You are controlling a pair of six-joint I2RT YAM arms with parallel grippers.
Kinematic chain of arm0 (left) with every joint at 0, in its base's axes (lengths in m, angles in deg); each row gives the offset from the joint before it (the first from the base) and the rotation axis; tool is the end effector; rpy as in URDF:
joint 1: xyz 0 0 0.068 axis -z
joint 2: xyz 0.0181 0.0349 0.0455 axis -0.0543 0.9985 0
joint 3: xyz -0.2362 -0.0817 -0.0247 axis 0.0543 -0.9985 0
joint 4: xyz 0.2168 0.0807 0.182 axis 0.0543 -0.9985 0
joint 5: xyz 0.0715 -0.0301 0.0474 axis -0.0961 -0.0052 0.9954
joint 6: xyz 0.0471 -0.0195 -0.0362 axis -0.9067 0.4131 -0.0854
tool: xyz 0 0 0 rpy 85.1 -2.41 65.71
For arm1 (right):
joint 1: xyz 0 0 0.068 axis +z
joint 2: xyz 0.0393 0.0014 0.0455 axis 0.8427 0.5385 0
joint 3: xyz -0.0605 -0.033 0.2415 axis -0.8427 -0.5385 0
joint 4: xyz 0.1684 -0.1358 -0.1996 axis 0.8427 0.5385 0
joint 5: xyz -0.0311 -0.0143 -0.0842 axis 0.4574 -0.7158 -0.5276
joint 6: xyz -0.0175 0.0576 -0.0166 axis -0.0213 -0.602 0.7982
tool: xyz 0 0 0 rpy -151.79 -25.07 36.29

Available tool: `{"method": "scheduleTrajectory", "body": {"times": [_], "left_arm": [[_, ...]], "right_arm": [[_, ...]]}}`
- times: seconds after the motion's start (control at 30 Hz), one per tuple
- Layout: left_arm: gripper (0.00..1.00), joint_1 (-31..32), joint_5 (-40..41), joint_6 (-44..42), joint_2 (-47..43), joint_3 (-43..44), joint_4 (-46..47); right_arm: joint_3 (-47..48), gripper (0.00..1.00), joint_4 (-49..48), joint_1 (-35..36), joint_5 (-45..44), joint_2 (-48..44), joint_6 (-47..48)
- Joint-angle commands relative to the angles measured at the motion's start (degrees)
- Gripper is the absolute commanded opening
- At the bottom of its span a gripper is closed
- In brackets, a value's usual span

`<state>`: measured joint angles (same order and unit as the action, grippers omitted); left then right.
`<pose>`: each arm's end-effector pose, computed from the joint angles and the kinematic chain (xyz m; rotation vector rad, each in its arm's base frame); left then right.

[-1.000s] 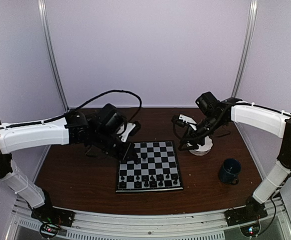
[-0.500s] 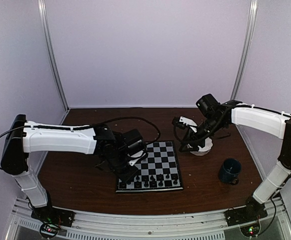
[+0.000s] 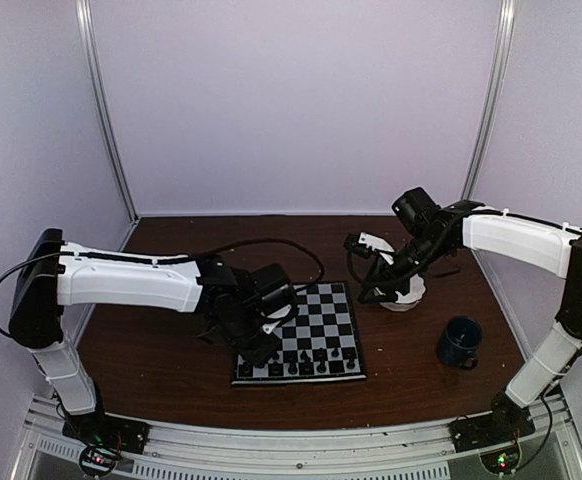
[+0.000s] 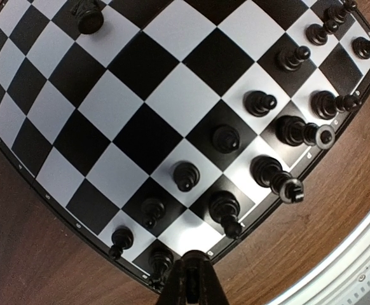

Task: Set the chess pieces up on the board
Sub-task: Place the knight at g8.

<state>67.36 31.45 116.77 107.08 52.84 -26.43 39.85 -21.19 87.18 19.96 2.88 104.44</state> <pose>0.1658 -0.3362 0.1601 0.9174 2.7558 -0.2003 0.2975 0.2053 0.2198 -1.4564 2.0885 0.9196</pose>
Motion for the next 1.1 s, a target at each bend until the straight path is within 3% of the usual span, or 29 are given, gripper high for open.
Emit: {"method": "scheduleTrajectory", "body": {"times": [0.0,1.07], "left_arm": [[0.01,0.29,0.61,0.47,1.47,-0.61,2.54],[0.04,0.30,0.47,0.18,4.14,-2.50,5.67]], "right_arm": [[0.51,0.52,-0.22,0.07,-0.68,0.53,0.81],[1.53,0.52,0.99,0.15,-0.68,1.86,1.25]]}}
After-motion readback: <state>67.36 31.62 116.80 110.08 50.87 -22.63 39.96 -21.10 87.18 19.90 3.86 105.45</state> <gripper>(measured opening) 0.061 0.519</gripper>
